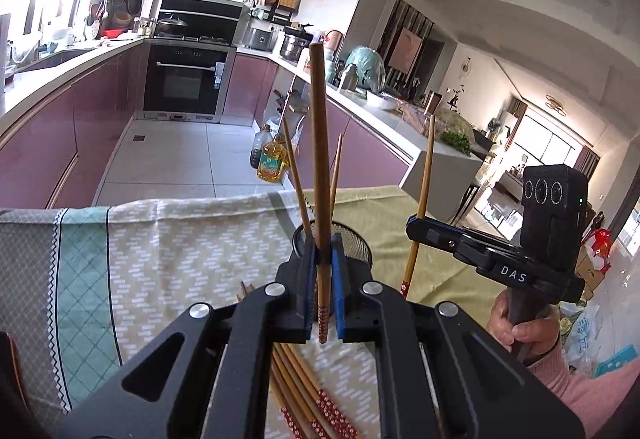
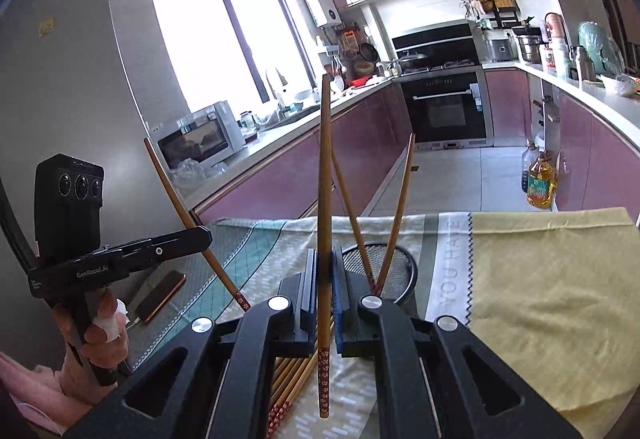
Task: Organize utensils
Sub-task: 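Lift the left tool's chopstick while the right tool carries its chopstick over the cup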
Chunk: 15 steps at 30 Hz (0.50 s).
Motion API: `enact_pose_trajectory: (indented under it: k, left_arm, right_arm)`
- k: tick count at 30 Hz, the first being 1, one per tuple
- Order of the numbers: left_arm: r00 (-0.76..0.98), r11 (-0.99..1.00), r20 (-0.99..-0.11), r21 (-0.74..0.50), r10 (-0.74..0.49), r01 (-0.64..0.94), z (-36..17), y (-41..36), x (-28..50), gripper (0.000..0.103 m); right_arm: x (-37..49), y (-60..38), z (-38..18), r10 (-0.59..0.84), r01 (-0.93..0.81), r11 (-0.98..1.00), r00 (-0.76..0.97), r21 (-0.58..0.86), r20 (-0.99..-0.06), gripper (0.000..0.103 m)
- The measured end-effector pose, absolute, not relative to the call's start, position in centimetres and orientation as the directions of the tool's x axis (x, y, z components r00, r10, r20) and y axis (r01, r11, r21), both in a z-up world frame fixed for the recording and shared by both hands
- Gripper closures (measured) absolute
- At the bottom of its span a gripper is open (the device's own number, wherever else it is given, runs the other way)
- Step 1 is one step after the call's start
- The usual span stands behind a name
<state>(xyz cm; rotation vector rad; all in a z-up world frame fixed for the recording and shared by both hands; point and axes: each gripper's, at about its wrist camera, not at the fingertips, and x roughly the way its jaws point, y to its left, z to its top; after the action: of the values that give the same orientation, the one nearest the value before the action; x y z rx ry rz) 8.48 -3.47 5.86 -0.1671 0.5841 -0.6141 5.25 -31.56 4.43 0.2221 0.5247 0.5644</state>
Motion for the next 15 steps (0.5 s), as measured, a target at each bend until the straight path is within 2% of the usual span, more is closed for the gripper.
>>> enact_pose_trajectory:
  k: [9,15]
  left_arm:
    - [0.699,0.808,-0.407,-0.308,-0.589,0.502,8.8,-4.5,10.5,0.095]
    - [0.712,0.818,-0.403,-0.287,-0.575,0.498,9.5,-5.8,11.9,0.095]
  right_arm:
    - [7.1,-32.0,7.0,0.543,-0.450,0.836,0.761,0.313,-0.357,0.097]
    - [8.7,-31.9,8.2,0.525,-0.442,0.847,0.785,0.296,-0.328,0.097]
